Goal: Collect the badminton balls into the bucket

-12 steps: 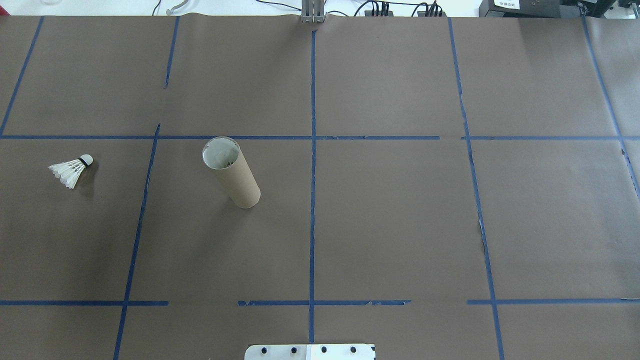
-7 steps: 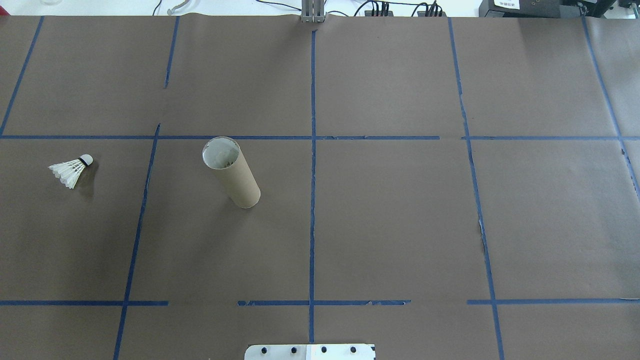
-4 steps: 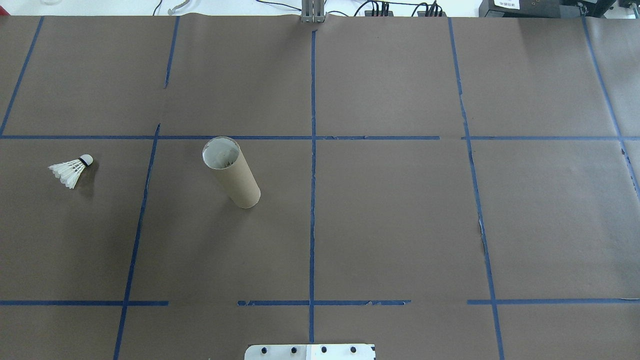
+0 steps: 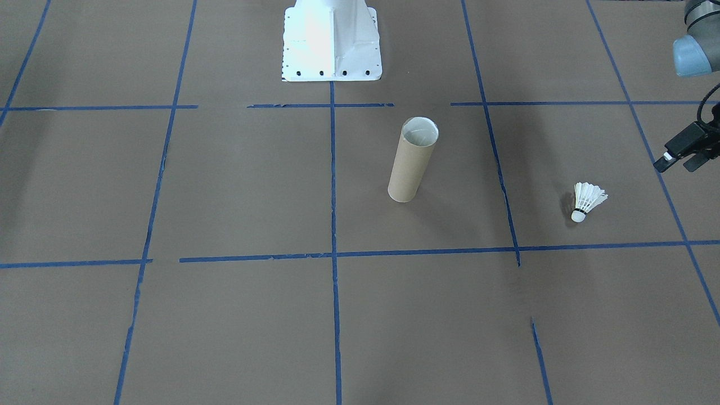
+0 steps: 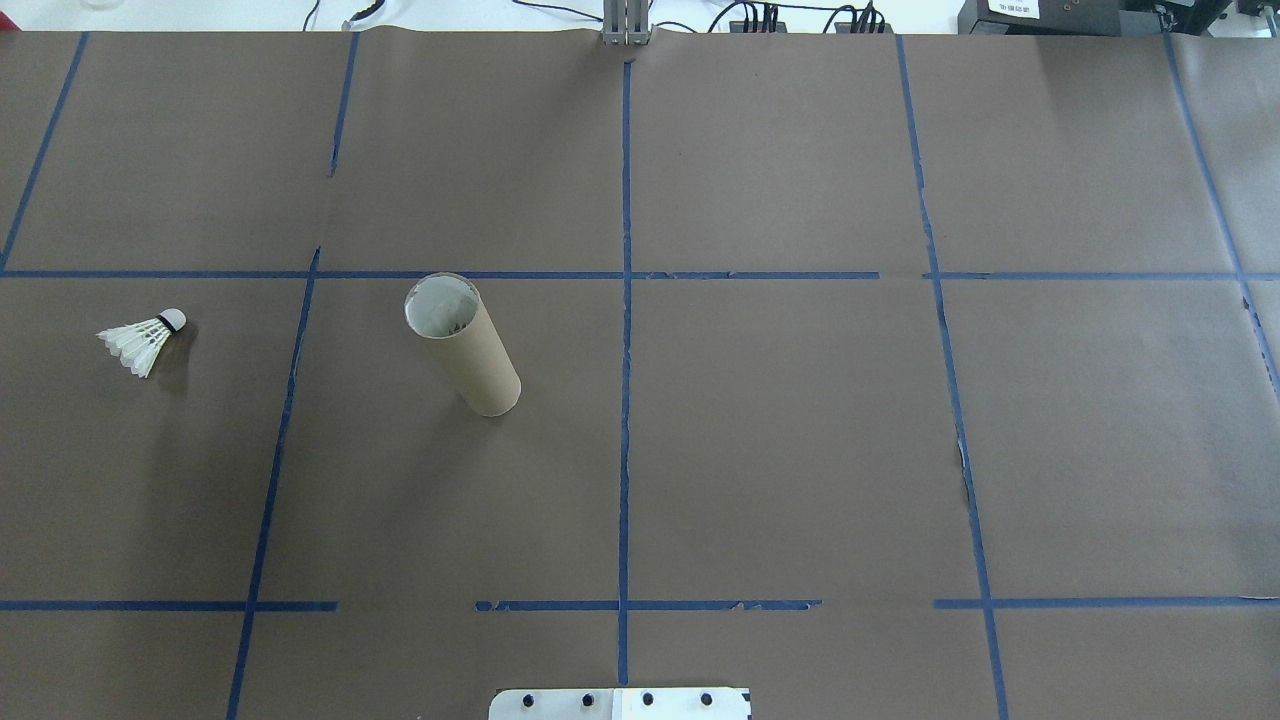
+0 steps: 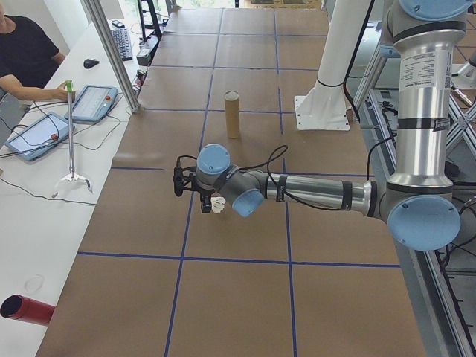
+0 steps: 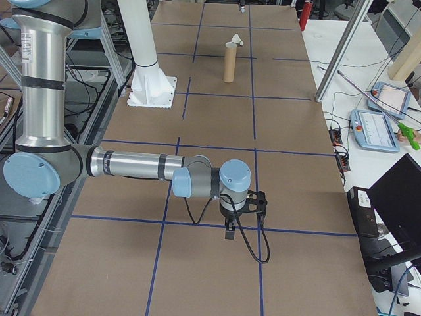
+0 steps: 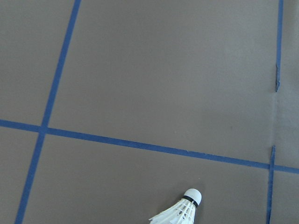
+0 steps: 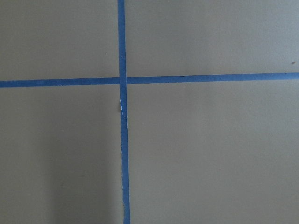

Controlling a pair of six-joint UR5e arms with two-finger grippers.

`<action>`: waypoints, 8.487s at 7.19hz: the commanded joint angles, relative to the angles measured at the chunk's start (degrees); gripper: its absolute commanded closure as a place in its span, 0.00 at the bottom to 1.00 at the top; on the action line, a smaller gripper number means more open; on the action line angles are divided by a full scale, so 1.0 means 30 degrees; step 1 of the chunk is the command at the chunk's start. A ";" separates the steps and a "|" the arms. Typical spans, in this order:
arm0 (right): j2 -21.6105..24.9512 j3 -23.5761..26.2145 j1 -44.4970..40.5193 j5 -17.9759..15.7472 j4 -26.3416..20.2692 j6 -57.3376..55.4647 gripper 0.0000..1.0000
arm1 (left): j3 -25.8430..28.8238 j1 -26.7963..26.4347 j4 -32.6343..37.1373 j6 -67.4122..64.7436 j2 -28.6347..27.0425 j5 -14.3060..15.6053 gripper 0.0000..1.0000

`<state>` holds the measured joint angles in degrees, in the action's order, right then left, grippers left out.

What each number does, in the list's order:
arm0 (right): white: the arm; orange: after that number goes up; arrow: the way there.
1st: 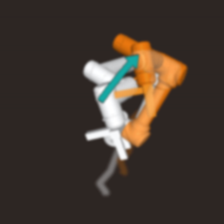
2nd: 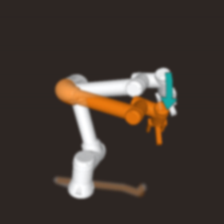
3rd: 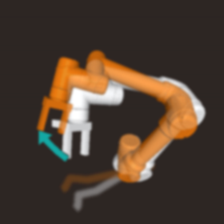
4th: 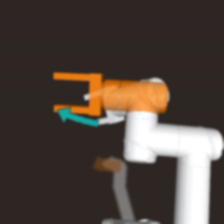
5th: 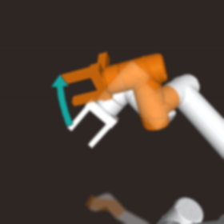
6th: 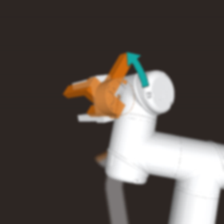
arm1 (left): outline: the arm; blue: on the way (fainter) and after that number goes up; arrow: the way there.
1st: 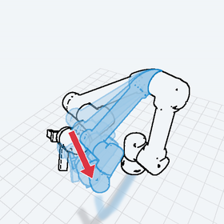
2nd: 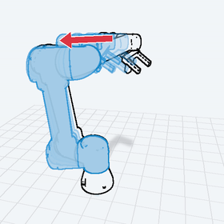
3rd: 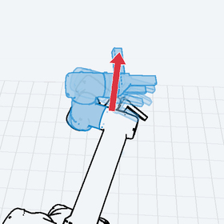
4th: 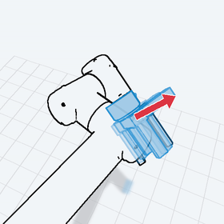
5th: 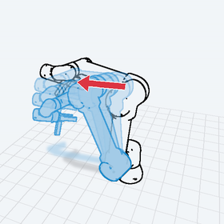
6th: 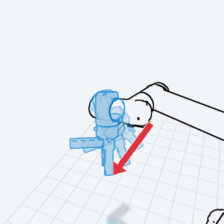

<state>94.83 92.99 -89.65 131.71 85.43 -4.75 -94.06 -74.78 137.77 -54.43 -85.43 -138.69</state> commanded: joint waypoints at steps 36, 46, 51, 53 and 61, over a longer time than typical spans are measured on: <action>0.0000 0.0000 0.0001 0.0012 0.0000 0.0000 0.00 | -1.3411 0.4565 -1.7240 -0.3312 -0.6304 0.3130 1.00; 0.0000 0.0000 0.0001 0.0012 0.0000 0.0000 0.00 | -0.7297 1.1915 -3.3236 0.1208 -2.0325 1.2240 1.00; 0.0000 0.0000 0.0001 0.0012 0.0000 0.0000 0.00 | -0.5795 1.2854 -3.2770 0.1498 -2.0684 1.3243 1.00; 0.0000 0.0000 0.0001 0.0012 0.0000 0.0000 0.00 | -0.4890 1.3324 -3.2102 0.2438 -2.0363 1.3213 1.00; 0.0000 0.0000 0.0001 0.0012 0.0000 0.0000 0.00 | -0.5993 1.3036 -3.1979 0.2555 -2.0156 1.3039 0.00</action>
<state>94.83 92.99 -89.65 131.75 85.43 -4.75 -110.37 -35.03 41.84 -46.92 -146.01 -99.27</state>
